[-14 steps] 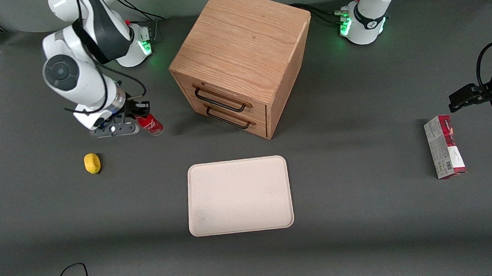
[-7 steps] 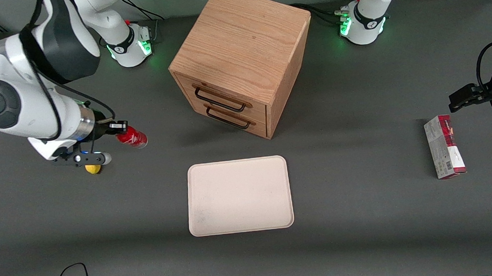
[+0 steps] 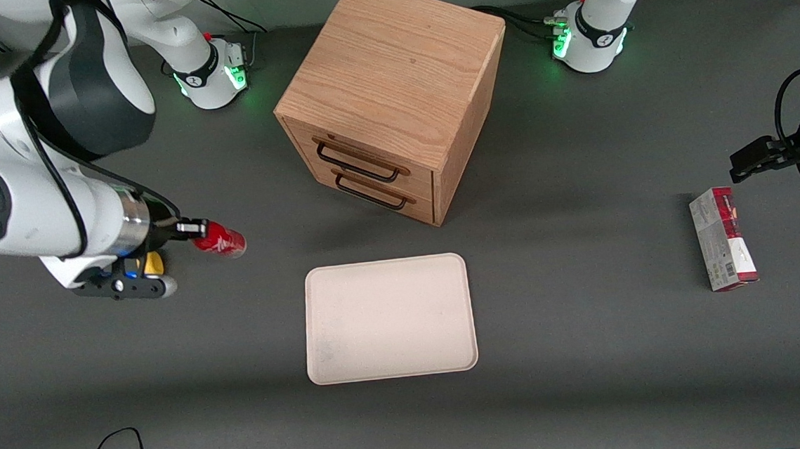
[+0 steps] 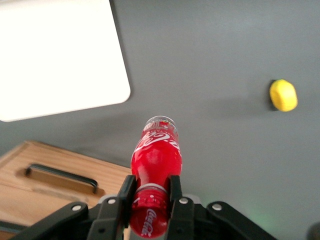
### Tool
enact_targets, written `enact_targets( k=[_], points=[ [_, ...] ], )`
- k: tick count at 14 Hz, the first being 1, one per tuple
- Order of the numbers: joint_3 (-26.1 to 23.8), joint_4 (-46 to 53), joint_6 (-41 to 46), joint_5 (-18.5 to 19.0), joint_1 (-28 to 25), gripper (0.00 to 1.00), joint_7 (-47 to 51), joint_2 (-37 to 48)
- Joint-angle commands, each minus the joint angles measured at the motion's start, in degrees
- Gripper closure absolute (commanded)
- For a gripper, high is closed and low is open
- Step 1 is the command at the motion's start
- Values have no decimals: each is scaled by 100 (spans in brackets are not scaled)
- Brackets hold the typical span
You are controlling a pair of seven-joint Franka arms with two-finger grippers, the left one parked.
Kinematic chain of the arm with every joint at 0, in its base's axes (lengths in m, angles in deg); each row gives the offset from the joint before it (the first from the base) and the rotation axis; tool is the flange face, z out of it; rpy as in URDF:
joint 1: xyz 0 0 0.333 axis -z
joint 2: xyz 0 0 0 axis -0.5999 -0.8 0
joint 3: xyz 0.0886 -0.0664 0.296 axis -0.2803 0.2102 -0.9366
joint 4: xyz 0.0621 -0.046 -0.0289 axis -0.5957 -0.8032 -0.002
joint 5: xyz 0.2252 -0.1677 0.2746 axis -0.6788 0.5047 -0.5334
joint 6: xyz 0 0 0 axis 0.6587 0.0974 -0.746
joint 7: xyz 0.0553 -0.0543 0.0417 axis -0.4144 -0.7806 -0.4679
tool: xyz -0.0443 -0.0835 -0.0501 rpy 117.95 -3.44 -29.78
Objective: Place coke bottle on tray
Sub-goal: 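Carry the bottle with the right gripper over the cream tray's corner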
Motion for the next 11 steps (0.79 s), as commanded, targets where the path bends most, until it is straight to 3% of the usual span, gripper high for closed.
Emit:
enact_targets(
  k=[1,11],
  points=[
    [-71,1174,141,-209,97,100,357,-922],
    [-405,1536,-1749,-191,61,100,1614,-2005]
  ],
)
